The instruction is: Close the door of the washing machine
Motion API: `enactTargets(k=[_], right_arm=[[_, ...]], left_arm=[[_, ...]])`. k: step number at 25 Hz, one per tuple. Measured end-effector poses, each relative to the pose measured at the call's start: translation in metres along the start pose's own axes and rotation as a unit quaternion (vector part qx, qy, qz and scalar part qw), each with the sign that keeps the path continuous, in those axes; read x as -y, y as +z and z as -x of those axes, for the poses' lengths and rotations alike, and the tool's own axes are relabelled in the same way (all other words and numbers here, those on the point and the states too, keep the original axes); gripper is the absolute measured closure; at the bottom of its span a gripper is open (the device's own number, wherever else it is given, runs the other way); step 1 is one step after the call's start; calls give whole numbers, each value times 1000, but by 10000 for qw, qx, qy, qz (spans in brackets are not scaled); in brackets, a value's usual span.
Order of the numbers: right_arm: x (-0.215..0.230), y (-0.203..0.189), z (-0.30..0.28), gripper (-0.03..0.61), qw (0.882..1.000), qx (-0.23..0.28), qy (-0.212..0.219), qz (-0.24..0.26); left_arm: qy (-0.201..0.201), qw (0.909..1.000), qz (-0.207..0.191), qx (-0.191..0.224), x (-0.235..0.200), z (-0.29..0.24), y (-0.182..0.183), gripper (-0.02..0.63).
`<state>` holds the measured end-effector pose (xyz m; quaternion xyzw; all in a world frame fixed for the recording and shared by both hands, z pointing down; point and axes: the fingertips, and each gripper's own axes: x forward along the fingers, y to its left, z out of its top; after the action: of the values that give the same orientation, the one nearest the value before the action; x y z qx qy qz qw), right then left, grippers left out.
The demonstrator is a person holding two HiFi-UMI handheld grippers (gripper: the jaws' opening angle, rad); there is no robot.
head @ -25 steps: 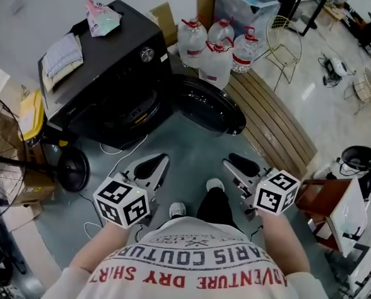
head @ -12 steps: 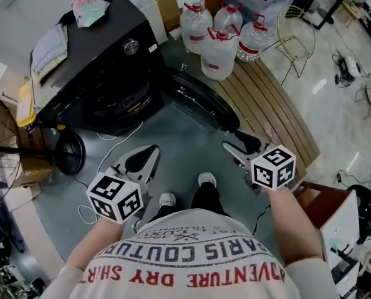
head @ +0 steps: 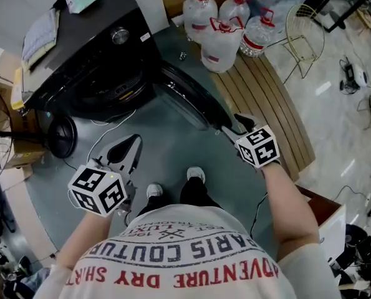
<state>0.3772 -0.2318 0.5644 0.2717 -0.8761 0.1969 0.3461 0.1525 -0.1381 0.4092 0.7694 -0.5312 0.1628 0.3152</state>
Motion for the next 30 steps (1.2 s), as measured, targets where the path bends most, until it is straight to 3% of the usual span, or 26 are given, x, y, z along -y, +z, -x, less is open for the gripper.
enactTargets(k=[7, 12, 21, 30], right_arm=[[25, -31, -46, 367, 9928, -804, 51, 882], [35, -38, -70, 375, 9885, -1123, 189, 993], [29, -42, -79, 495, 9770, -1473, 365, 1497], [35, -44, -80, 506, 9783, -1533, 256, 1368]], left_arm=[[504, 9986, 160, -25, -14, -1, 1, 584], [816, 9961, 343, -60, -34, 1, -2, 584], [1428, 9874, 623, 264, -65, 10, -1, 584], [1676, 9816, 779, 485, -76, 20, -3, 584]])
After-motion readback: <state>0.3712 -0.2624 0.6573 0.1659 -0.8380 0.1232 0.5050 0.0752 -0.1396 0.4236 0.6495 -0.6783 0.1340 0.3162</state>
